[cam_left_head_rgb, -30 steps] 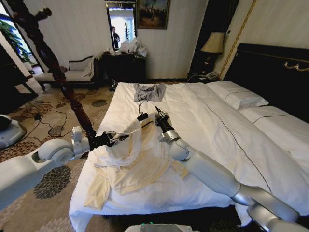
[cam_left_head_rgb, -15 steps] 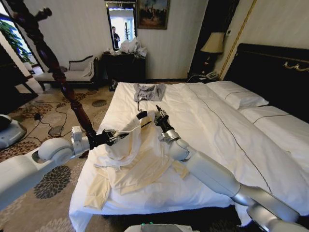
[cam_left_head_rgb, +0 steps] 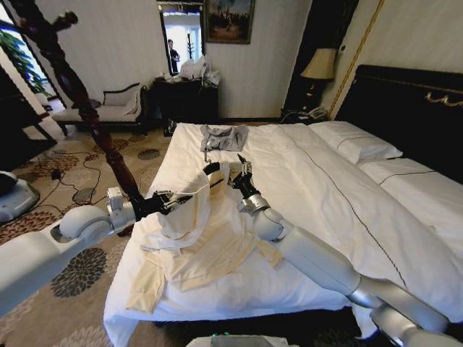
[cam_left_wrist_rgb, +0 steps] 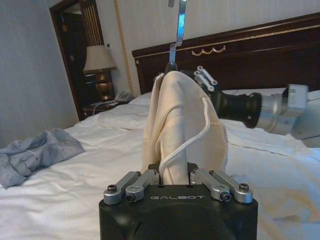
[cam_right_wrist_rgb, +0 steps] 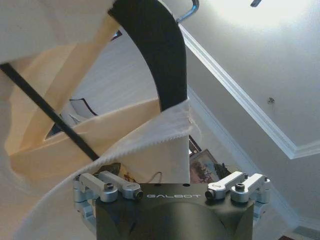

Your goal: Pick up the clothes from the bed and hang them on the clothes hanger.

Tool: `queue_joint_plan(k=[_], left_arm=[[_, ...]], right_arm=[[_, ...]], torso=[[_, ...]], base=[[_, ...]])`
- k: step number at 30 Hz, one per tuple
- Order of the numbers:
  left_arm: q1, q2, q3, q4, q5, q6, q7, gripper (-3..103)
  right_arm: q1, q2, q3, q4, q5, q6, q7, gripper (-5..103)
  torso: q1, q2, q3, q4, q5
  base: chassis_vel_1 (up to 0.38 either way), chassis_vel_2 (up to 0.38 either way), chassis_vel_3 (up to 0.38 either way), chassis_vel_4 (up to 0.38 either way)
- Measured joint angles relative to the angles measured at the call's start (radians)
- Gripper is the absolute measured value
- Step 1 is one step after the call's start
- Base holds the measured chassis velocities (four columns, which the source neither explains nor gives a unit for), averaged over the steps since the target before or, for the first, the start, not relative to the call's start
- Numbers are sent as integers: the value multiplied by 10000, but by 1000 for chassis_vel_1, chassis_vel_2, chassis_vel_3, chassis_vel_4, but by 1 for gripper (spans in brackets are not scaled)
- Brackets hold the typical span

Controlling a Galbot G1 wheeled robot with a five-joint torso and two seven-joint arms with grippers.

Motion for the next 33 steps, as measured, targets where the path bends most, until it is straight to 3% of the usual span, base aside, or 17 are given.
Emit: queue_joint_plan(k=[18,33], left_arm=[[-114,-184,-152,538,219,-257,-89,20],[-154,-29,-528,552,103,-504,-416,20]], right_arm=[[-311,-326,212,405,323,-11,79,100],[-1338,-1407,1371,1238,838,55,391,100]], torso=[[-1,0,0,0,0],[0,0,0,0,0]], base=[[0,0,0,0],[0,0,0,0]])
